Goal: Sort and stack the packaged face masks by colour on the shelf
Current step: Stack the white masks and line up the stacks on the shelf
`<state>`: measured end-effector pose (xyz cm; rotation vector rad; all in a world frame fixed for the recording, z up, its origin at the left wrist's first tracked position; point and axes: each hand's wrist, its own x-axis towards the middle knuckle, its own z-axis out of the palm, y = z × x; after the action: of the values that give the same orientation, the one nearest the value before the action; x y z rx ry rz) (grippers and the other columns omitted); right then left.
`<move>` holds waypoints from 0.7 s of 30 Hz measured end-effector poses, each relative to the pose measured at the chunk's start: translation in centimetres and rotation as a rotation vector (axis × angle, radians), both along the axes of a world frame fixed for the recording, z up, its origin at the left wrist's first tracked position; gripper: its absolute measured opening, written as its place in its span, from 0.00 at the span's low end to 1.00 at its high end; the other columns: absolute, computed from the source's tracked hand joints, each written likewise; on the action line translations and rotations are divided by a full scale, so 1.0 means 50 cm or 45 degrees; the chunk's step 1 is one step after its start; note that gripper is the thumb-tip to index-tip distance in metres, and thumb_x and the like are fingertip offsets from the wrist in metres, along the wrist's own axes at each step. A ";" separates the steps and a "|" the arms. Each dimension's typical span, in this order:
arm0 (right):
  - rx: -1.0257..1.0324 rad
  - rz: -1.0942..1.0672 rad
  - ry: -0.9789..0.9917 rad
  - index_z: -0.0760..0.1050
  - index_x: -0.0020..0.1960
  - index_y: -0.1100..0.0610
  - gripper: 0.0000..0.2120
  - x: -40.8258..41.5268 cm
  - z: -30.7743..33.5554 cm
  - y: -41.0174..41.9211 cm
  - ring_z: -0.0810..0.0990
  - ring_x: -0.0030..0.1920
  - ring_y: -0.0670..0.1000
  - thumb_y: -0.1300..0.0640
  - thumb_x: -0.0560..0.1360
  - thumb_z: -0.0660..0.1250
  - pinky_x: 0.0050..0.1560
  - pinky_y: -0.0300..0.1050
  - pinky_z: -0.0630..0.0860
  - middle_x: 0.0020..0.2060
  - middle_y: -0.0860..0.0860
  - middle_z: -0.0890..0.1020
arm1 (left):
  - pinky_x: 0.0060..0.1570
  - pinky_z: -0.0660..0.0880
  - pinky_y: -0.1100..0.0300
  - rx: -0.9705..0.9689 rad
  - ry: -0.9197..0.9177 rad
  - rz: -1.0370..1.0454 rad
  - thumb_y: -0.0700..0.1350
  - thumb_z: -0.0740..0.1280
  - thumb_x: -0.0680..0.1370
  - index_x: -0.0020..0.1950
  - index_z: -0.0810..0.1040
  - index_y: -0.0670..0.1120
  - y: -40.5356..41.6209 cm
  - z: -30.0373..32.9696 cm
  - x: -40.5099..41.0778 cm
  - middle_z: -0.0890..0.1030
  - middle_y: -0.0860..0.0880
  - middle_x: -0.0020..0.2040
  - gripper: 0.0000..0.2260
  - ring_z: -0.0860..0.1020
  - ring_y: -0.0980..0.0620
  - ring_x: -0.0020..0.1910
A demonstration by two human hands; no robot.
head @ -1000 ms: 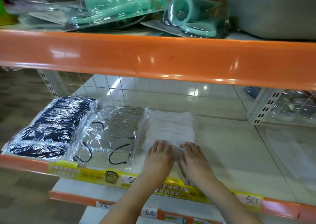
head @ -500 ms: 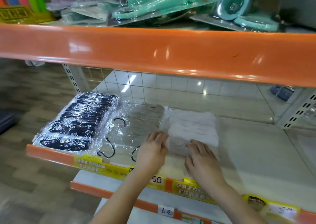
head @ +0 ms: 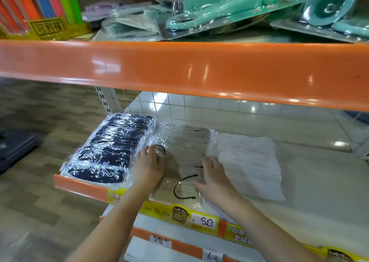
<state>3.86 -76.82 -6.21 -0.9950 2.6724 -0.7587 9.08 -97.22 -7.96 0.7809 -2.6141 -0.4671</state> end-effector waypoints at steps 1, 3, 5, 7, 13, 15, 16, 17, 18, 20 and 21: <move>-0.022 -0.034 -0.006 0.55 0.74 0.57 0.31 -0.002 -0.001 -0.007 0.59 0.70 0.54 0.48 0.78 0.64 0.67 0.44 0.61 0.70 0.54 0.58 | 0.54 0.70 0.46 0.001 -0.058 0.006 0.56 0.54 0.76 0.59 0.75 0.42 -0.008 0.002 -0.001 0.77 0.42 0.56 0.22 0.74 0.38 0.55; -0.041 -0.085 -0.019 0.56 0.74 0.58 0.30 -0.005 -0.002 -0.015 0.61 0.68 0.54 0.50 0.78 0.64 0.66 0.42 0.61 0.68 0.54 0.59 | 0.57 0.68 0.48 0.006 -0.103 0.046 0.53 0.60 0.79 0.63 0.73 0.44 -0.015 0.004 -0.002 0.75 0.44 0.61 0.18 0.72 0.40 0.60; -0.040 -0.117 -0.041 0.57 0.74 0.58 0.29 -0.006 -0.003 -0.022 0.61 0.68 0.54 0.51 0.78 0.63 0.66 0.42 0.61 0.68 0.55 0.59 | 0.57 0.67 0.49 -0.022 -0.100 0.055 0.52 0.61 0.79 0.64 0.73 0.44 -0.016 0.001 -0.003 0.75 0.44 0.62 0.17 0.71 0.40 0.60; -0.027 -0.147 -0.040 0.58 0.73 0.59 0.27 -0.008 -0.002 -0.030 0.60 0.68 0.55 0.52 0.79 0.62 0.66 0.42 0.61 0.68 0.55 0.59 | 0.57 0.66 0.49 -0.044 -0.112 0.060 0.53 0.59 0.80 0.63 0.74 0.44 -0.012 0.004 -0.003 0.76 0.43 0.62 0.17 0.70 0.41 0.60; -0.052 -0.209 0.031 0.60 0.71 0.60 0.21 -0.018 0.012 -0.051 0.58 0.69 0.54 0.57 0.80 0.59 0.66 0.40 0.58 0.69 0.55 0.61 | 0.58 0.64 0.49 0.032 -0.136 0.127 0.50 0.56 0.81 0.60 0.73 0.44 -0.004 0.021 -0.009 0.74 0.42 0.60 0.14 0.68 0.42 0.61; -0.079 -0.207 0.019 0.61 0.72 0.60 0.21 -0.024 0.014 -0.057 0.58 0.69 0.53 0.59 0.80 0.57 0.66 0.39 0.57 0.69 0.55 0.62 | 0.58 0.65 0.49 0.050 -0.143 0.124 0.48 0.56 0.81 0.59 0.72 0.42 -0.005 0.024 -0.015 0.74 0.41 0.61 0.13 0.69 0.41 0.61; -0.088 -0.207 0.015 0.61 0.72 0.61 0.21 -0.027 0.016 -0.059 0.58 0.69 0.53 0.60 0.80 0.57 0.66 0.39 0.57 0.69 0.55 0.62 | 0.58 0.65 0.49 0.064 -0.145 0.118 0.48 0.56 0.81 0.59 0.72 0.42 -0.005 0.026 -0.019 0.74 0.41 0.61 0.13 0.69 0.41 0.61; -0.094 -0.211 0.019 0.61 0.72 0.61 0.21 -0.031 0.016 -0.060 0.59 0.69 0.54 0.60 0.80 0.56 0.66 0.39 0.57 0.69 0.55 0.62 | 0.59 0.66 0.49 0.067 -0.149 0.108 0.47 0.56 0.81 0.60 0.71 0.42 -0.004 0.028 -0.024 0.74 0.41 0.61 0.13 0.69 0.41 0.61; -0.100 -0.222 0.028 0.61 0.72 0.61 0.21 -0.034 0.016 -0.060 0.59 0.69 0.54 0.61 0.80 0.56 0.66 0.38 0.57 0.68 0.56 0.63 | 0.59 0.66 0.49 0.062 -0.158 0.098 0.47 0.56 0.81 0.60 0.71 0.42 -0.003 0.029 -0.029 0.74 0.41 0.61 0.13 0.69 0.41 0.61; -0.128 -0.275 0.034 0.63 0.71 0.61 0.20 -0.042 0.013 -0.056 0.62 0.67 0.54 0.62 0.79 0.56 0.63 0.38 0.60 0.67 0.56 0.64 | 0.60 0.67 0.49 0.051 -0.181 0.080 0.48 0.56 0.81 0.61 0.70 0.42 -0.001 0.033 -0.039 0.74 0.42 0.62 0.13 0.69 0.42 0.62; -0.144 -0.306 0.020 0.64 0.69 0.62 0.19 -0.046 0.013 -0.053 0.63 0.66 0.54 0.63 0.79 0.56 0.61 0.38 0.61 0.65 0.56 0.65 | 0.60 0.66 0.49 0.051 -0.185 0.076 0.49 0.56 0.81 0.62 0.70 0.43 0.000 0.034 -0.044 0.73 0.43 0.63 0.14 0.69 0.42 0.62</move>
<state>1.56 -79.46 -5.54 -0.7119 2.8235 -0.9611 6.87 -97.22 -6.25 0.9355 -2.7129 -0.4627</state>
